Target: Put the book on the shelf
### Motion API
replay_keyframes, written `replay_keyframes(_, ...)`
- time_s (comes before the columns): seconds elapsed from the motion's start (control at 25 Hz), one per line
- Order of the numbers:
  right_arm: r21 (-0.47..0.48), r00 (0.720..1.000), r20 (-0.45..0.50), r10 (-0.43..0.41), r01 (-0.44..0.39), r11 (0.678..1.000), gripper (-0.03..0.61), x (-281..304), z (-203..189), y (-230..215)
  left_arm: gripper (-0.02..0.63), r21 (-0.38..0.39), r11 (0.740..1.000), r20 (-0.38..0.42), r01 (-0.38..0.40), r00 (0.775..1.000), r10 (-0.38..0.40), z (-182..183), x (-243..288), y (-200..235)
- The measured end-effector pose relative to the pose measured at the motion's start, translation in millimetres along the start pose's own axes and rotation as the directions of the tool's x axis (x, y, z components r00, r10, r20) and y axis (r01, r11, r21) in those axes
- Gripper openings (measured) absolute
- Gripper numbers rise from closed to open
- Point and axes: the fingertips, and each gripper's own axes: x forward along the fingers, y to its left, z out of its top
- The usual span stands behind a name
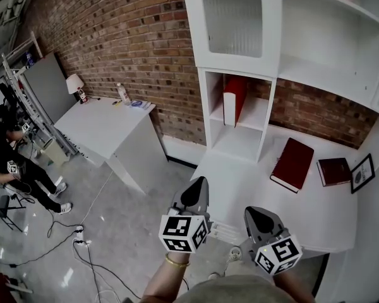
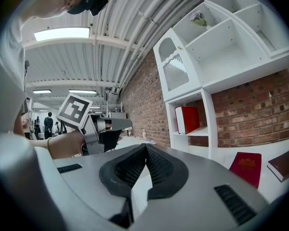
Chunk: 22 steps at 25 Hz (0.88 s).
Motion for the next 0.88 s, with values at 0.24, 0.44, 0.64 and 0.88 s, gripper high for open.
replay_keyframes(0.24, -0.001, 1.0, -0.003, 0.005, -0.005, 1.0, 0.006, -10, -4, 15, 0.009, -0.019, 1.0, -0.011, 0.007, 1.0, -0.007, -12, -26, -3)
replay_keyframes(0.44, 0.004, 1.0, -0.008, 0.012, -0.012, 1.0, 0.006, -18, -7, 24, 0.009, -0.034, 0.999, -0.013, 0.024, 1.0, -0.024, -17, -44, -8)
replay_keyframes(0.64, 0.009, 1.0, -0.009, 0.023, -0.023, 1.0, 0.006, -20, -9, 31, 0.009, -0.049, 0.999, -0.024, 0.014, 1.0, -0.015, -25, -62, -7)
replay_keyframes(0.88, 0.029, 0.999, -0.008, 0.039, -0.038, 0.999, 0.006, -21, -12, 39, 0.009, -0.073, 0.997, -0.038, -0.009, 0.999, 0.006, -33, -82, -2)
